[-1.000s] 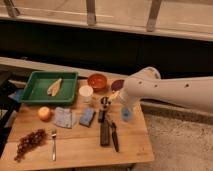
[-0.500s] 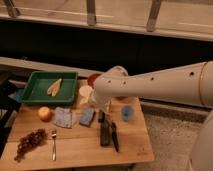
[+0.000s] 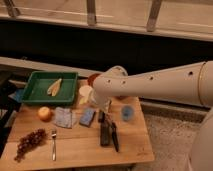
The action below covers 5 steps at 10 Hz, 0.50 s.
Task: Place grapes in table surface
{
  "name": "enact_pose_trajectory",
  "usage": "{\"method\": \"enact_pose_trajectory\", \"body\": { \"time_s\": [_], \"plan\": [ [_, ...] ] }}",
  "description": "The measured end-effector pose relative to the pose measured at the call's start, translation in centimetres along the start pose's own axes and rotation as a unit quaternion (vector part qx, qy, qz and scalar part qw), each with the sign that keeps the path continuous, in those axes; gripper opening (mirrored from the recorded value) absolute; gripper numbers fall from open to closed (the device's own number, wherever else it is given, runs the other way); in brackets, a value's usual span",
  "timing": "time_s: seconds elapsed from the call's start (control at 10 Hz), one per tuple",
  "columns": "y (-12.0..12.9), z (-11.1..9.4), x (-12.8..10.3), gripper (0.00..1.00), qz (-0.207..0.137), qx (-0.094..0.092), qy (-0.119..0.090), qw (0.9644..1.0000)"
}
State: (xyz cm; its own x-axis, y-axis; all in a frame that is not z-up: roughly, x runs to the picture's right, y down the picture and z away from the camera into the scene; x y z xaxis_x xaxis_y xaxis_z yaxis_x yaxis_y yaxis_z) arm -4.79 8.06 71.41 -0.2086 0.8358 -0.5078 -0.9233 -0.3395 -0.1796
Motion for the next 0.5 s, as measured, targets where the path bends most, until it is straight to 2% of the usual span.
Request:
{"method": "enact_pose_trajectory", "body": {
  "time_s": [0.3, 0.5],
  "plan": [
    [3.7, 1.7, -0.8, 0.79, -0.041, -0.018, 0.012, 0.9989],
    [9.0, 3.9, -0.5, 0.79, -0.088, -0.033, 0.027, 0.9952]
  ]
}}
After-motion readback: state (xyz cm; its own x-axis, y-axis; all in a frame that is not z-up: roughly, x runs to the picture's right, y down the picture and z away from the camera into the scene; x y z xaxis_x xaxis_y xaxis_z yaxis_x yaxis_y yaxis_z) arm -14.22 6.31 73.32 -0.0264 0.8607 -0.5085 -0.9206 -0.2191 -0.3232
